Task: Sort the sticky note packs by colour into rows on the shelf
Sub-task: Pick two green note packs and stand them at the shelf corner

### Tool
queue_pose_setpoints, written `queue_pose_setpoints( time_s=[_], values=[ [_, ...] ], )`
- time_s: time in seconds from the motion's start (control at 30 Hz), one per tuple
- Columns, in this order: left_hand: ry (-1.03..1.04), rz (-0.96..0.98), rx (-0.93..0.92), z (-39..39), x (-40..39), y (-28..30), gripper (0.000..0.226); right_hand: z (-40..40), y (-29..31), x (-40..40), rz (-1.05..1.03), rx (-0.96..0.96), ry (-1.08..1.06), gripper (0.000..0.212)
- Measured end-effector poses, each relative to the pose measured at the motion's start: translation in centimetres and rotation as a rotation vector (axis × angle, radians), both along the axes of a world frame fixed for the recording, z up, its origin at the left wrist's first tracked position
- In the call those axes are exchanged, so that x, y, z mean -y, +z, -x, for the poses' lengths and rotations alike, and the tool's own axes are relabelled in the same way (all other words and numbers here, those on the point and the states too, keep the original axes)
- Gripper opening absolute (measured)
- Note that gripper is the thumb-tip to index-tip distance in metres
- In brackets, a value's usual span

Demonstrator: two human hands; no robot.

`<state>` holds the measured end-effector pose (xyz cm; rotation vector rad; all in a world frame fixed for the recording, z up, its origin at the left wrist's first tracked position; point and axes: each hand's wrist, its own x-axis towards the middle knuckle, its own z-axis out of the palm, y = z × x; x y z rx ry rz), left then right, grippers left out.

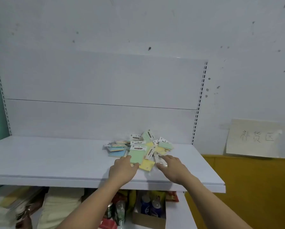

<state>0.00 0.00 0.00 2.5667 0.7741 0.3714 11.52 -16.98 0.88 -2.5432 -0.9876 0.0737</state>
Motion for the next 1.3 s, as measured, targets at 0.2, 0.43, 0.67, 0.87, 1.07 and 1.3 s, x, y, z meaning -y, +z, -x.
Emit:
queue_pose_setpoints(
  time_s=[0.2, 0.43, 0.67, 0.87, 1.07, 1.3],
  values=[
    [0.117, 0.084, 0.003, -6.2, -2.6, -1.4, 0.069, -6.8, -1.0, -4.0, -0.065, -0.050, 0.045, 0.058],
    [0.180, 0.008, -0.134, -11.0, -5.7, -2.3, 0.073, -12.7, -0.7, -9.4, -0.150, -0.002, 0.074, 0.045],
    [0.293, 0.367, -0.047, -11.7, -7.3, -2.0, 0.081, -15.5, -1.9, -13.8, -0.071, 0.040, 0.125, 0.025],
    [0.245, 0.719, 0.372, -10.7, -9.1, -1.0, 0.031, -15.7, -1.9, -15.6, 0.008, 0.017, 0.073, 0.036],
    [0.248, 0.924, 0.611, -8.1, -12.2, -0.4, 0.022, -15.7, -1.5, -16.1, 0.042, -0.125, 0.055, 0.027],
    [0.177, 1.055, 0.680, -4.1, -16.3, -0.8, 0.027, -15.1, 1.8, -16.8, -0.241, -0.025, -0.151, 0.025]
  ],
)
